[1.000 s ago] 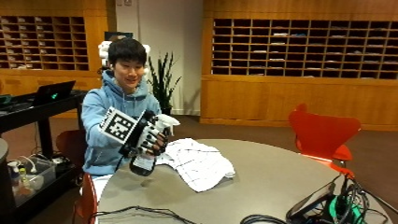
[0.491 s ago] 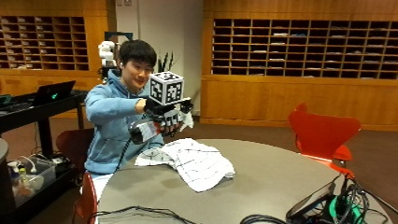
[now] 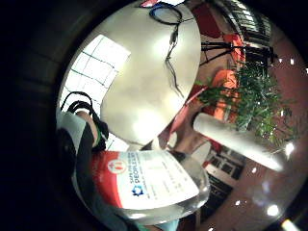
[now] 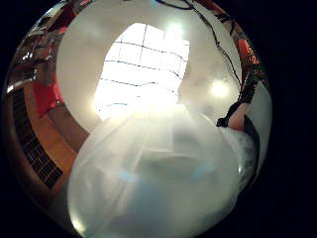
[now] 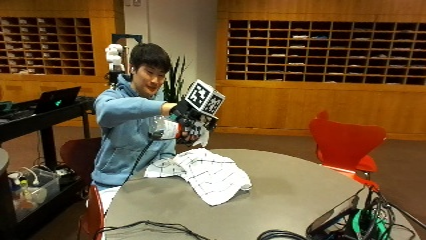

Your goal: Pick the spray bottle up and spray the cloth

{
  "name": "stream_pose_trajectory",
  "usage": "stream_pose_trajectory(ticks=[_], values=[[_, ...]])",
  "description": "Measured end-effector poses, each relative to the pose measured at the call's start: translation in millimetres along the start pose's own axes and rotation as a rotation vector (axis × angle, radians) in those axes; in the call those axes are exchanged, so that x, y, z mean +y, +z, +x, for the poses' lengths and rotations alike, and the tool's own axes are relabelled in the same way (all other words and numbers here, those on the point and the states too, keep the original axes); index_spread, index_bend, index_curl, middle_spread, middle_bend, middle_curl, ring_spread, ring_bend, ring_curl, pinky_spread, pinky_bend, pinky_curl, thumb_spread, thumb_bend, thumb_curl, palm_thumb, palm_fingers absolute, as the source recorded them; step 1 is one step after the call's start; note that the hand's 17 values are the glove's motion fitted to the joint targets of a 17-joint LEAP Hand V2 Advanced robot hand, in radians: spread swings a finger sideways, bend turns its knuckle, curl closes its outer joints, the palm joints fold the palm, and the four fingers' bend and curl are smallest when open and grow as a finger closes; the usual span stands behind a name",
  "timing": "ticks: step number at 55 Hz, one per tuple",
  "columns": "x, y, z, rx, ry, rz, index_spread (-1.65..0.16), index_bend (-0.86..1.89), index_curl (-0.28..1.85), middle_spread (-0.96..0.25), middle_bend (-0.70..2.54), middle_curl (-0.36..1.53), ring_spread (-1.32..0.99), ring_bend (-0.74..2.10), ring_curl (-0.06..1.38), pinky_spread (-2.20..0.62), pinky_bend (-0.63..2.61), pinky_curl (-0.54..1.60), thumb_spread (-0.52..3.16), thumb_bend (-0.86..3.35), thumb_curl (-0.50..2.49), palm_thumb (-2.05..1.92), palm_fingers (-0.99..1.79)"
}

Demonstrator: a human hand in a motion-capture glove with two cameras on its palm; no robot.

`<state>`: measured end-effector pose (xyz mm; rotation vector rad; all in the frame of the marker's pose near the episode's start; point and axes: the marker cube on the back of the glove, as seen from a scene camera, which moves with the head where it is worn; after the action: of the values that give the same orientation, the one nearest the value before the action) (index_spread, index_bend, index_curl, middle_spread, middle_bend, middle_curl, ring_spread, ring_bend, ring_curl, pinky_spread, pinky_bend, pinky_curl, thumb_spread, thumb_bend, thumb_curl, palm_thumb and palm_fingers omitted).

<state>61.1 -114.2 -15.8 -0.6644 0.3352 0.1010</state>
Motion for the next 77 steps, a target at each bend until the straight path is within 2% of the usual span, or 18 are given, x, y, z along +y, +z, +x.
stream_pose_trajectory(ticks=[12, 38, 59, 66, 77], values=[[-14, 22, -20, 0.036, -0.012, -0.077, -0.19, 0.45, 0.52, -0.15, 0.57, 0.49, -0.18, 0.57, 0.45, -0.26, 0.36, 0.38, 0.25, -0.03, 0.82, 0.85, 1.39], [7, -16, -13, 0.08, -0.003, -0.004, -0.2, 0.45, 0.52, -0.15, 0.57, 0.49, -0.18, 0.57, 0.45, -0.26, 0.36, 0.38, 0.26, -0.03, 0.82, 0.85, 1.39], [-7, -4, -17, 0.066, -0.017, -0.024, -0.2, 0.45, 0.52, -0.16, 0.57, 0.49, -0.18, 0.56, 0.45, -0.26, 0.37, 0.38, 0.27, -0.03, 0.83, 0.85, 1.39], [-3, -17, -17, -0.02, -0.056, 0.039, -0.2, 0.44, 0.52, -0.16, 0.57, 0.49, -0.18, 0.56, 0.45, -0.26, 0.36, 0.38, 0.27, -0.03, 0.83, 0.85, 1.39], [9, -53, -23, -0.383, -0.18, 0.197, -0.2, 0.44, 0.52, -0.16, 0.57, 0.49, -0.18, 0.56, 0.45, -0.26, 0.37, 0.38, 0.27, -0.03, 0.83, 0.85, 1.39]])
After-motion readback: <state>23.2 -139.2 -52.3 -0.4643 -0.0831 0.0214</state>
